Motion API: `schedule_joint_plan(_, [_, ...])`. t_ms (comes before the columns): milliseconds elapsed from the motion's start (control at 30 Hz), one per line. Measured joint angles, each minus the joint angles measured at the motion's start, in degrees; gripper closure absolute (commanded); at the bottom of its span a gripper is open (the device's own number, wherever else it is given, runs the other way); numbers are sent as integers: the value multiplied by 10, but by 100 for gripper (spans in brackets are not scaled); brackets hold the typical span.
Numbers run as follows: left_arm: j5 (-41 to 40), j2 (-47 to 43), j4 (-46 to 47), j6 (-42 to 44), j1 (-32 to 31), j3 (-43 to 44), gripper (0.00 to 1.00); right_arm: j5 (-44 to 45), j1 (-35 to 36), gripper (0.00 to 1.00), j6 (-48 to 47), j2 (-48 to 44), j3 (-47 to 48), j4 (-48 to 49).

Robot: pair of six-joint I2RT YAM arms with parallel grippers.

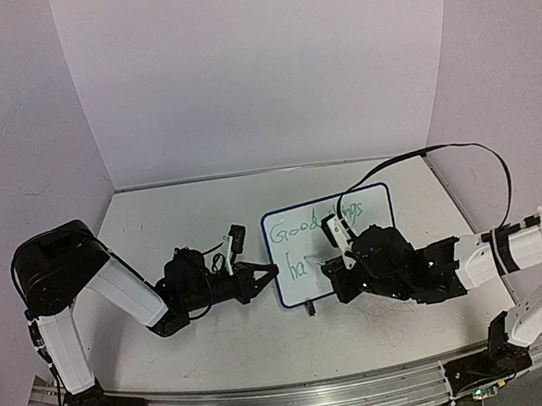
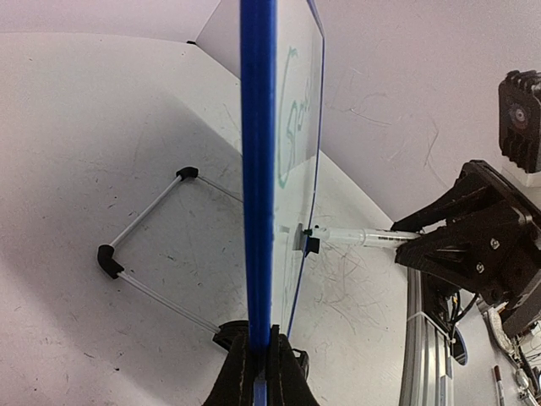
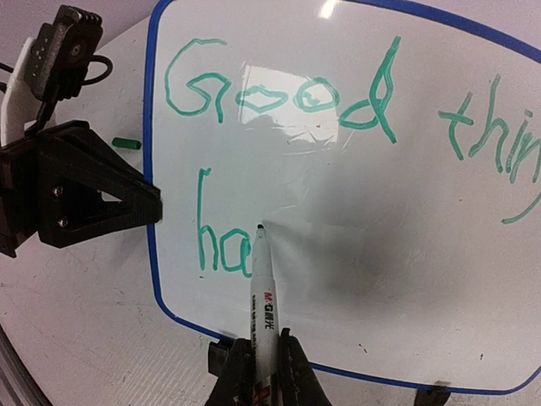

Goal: Write a sentence on the whiteboard

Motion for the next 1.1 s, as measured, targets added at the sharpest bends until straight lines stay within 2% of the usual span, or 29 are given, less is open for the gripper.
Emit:
schedule_joint_plan(267, [-1, -1, -4, 0, 0, 0, 100, 1, -3, 100, 2, 13, -4, 9])
schedule_joint_plan(667, [-1, -2, -4, 5, 0, 0, 100, -38, 4, 100, 31, 3, -63, 5])
schedule_joint_plan(900, [0, -2, -4, 7, 0, 0, 100, -39, 4, 100, 31, -7, -60, -5])
schedule_joint_plan(1100, [0, -2, -4, 6, 0, 0, 100, -37, -7, 100, 26, -20, -22, 0])
